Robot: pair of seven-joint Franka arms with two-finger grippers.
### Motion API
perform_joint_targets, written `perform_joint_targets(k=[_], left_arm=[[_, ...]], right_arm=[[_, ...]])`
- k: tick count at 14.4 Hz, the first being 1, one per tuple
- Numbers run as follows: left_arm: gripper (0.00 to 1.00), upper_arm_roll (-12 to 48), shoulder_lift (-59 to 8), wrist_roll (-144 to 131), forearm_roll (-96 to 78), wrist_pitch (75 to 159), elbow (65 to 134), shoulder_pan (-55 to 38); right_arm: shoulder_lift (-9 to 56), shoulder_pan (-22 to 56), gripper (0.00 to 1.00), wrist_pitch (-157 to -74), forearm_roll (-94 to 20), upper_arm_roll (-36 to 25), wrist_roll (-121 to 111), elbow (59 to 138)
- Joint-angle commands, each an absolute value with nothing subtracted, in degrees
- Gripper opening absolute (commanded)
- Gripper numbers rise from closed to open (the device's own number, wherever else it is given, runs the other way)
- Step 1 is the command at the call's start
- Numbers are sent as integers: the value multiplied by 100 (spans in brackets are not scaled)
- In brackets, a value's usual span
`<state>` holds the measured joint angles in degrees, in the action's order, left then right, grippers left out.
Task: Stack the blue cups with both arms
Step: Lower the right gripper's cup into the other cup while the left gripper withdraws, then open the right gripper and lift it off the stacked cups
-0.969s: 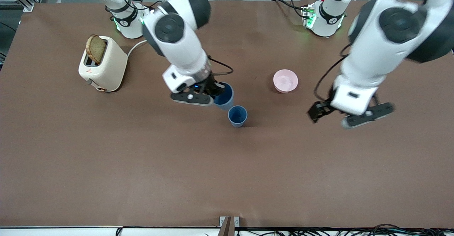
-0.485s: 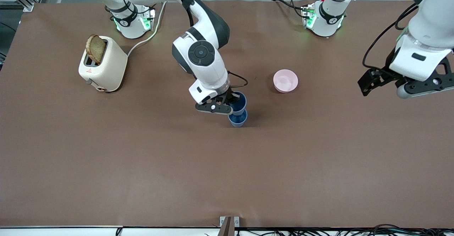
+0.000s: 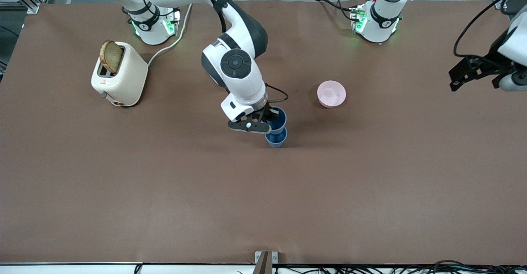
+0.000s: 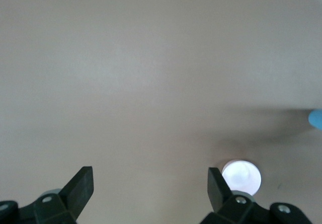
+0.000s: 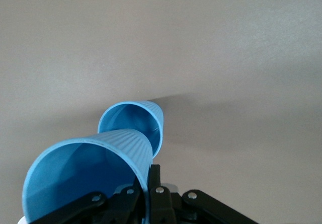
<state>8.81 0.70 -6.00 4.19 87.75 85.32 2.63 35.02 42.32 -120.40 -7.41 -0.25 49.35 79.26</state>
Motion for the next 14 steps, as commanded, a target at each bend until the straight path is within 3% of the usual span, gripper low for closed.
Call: perform_joint_targets(k=[1, 10, 11, 12, 13, 14], left_arm=[[100, 791, 334, -466, 290, 8570, 8736, 184], [100, 984, 290, -457, 79, 8552, 8780, 193], [100, 984, 299, -422, 79, 8543, 8789, 193], [100, 984, 290, -317, 70, 8473, 8789, 202], [100, 984, 290, -282, 79, 8438, 8789, 202], [100, 984, 290, -273, 70, 8429, 8789, 202]], right_arm=[[3551, 4227, 3, -12041, -668, -26, 4939, 7875], [3674, 4271, 8, -12182, -668, -26, 4939, 7866], [3674, 4271, 17, -12199, -668, -26, 4939, 7875], [3674, 4280, 47, -12251, -677, -26, 4983, 7875], [3665, 4332, 99, -12287, -651, -26, 4992, 7875], [3648, 4377, 100, -12287, -581, -35, 4992, 7875]])
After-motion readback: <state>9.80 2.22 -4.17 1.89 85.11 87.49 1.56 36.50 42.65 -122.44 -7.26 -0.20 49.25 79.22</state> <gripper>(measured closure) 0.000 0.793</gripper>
